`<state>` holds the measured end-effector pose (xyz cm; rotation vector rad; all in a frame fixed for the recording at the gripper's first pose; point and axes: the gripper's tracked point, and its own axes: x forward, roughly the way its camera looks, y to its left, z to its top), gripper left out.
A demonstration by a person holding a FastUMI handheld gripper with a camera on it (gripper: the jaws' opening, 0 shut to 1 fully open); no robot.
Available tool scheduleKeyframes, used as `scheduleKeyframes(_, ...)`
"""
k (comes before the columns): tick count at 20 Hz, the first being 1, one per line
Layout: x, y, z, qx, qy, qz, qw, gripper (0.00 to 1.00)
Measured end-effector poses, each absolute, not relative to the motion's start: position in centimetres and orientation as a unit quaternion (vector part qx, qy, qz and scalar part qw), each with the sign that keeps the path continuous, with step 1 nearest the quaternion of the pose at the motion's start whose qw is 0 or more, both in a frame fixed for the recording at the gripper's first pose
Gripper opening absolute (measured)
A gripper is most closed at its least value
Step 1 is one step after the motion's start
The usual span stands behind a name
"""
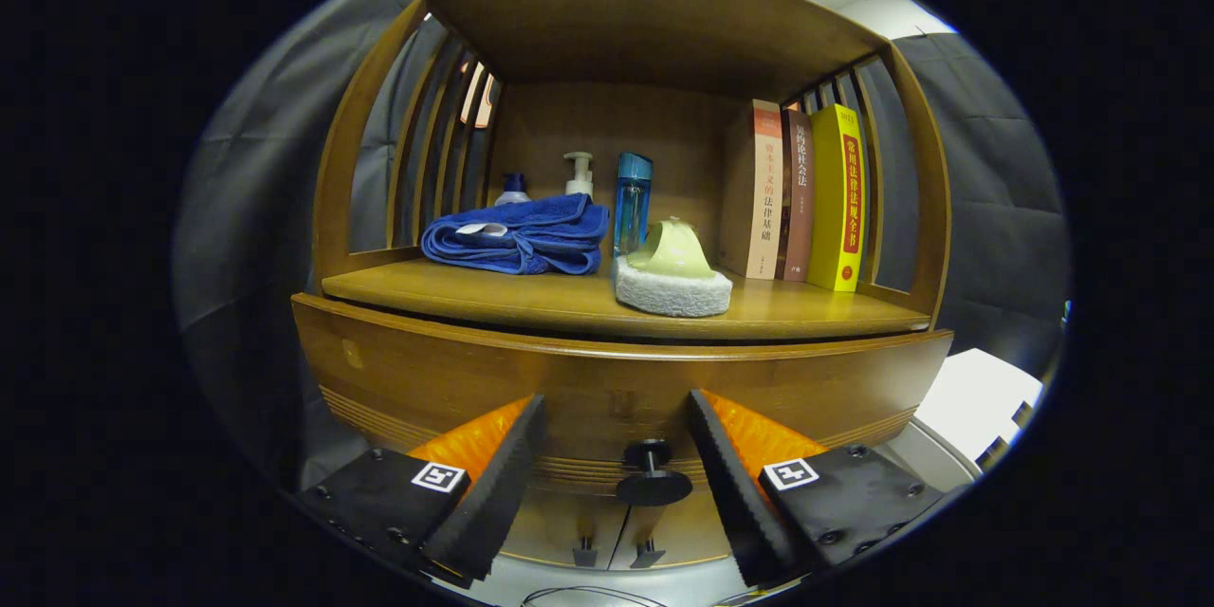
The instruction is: Pull open the drawer, take out the items inside it, and place them on the countertop above the cabinet.
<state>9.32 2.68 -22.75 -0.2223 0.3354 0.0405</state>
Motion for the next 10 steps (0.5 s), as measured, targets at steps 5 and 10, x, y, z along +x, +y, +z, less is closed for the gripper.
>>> scheduleKeyframes(5, 10.5, 2.7, -23.1, -0.113, 0.17, 0.02, 0.979, 0.99)
scheduleKeyframes(10, 10.9, 2.6, -23.2, -0.121, 0.173, 0.024, 0.977, 0.99)
